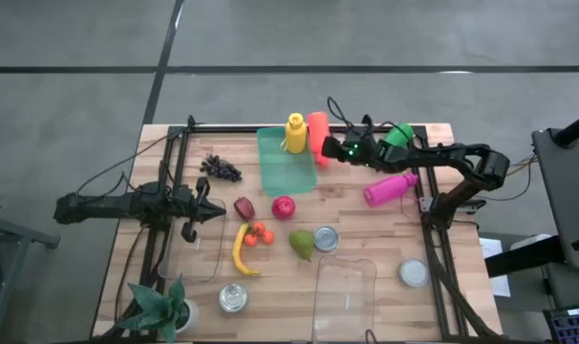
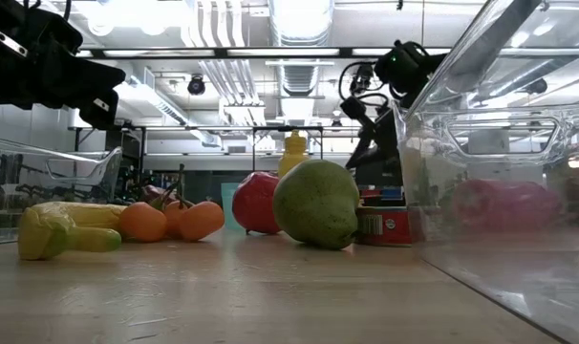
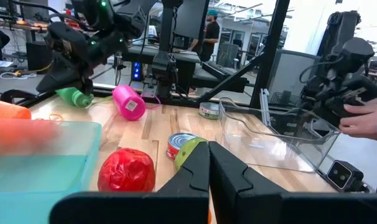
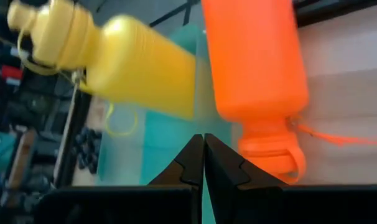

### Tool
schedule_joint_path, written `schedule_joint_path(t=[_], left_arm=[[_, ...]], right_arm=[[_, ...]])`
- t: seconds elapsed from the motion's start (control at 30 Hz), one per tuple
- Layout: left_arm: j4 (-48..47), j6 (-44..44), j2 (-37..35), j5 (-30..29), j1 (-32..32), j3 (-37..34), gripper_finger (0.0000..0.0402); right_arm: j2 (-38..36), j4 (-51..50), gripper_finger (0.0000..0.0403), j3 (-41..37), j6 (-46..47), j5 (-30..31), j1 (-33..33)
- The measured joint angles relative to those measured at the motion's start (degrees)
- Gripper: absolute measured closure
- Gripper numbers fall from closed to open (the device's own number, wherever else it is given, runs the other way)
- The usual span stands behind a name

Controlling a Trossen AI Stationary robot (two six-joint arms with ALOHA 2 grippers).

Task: Pick & Place Food Item
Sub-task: Put the orange water bottle into the green bin

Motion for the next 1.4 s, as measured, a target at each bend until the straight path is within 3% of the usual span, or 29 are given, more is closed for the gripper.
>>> schedule_joint_path(t=[0.23,0.53,0.63,0.8,0.93,1.1,1.2,1.4], left_arm=[[0.0,0.0,0.0,0.0,0.0,0.0,0.0401],[0.0,0.0,0.0,0.0,0.0,0.0,0.0401],[0.0,0.0,0.0,0.0,0.0,0.0,0.0401],[0.0,0.0,0.0,0.0,0.0,0.0,0.0401],[0.0,0.0,0.0,0.0,0.0,0.0,0.0401],[0.0,0.0,0.0,0.0,0.0,0.0,0.0401],[0.0,0.0,0.0,0.0,0.0,0.0,0.0401],[0.0,0.0,0.0,0.0,0.0,0.0,0.0401]], right_arm=[[-0.4,0.1,0.0377,-0.1,-3.9,0.1,0.3],[-0.7,0.0,0.0280,-0.2,-2.3,0.4,0.1],[-0.7,-1.8,0.0246,-0.2,-2.3,-2.0,-0.4],[0.4,-6.2,0.0201,-0.3,-0.7,-10.9,-2.1],[0.4,-6.4,0.0184,0.5,-0.4,-13.0,-2.8],[0.2,-19.7,0.0181,6.8,-3.7,-17.5,-4.8],[0.6,-30.8,0.0181,13.1,-9.0,-17.5,-5.8],[6.0,-43.0,0.0181,23.4,-14.8,-17.3,-7.2]])
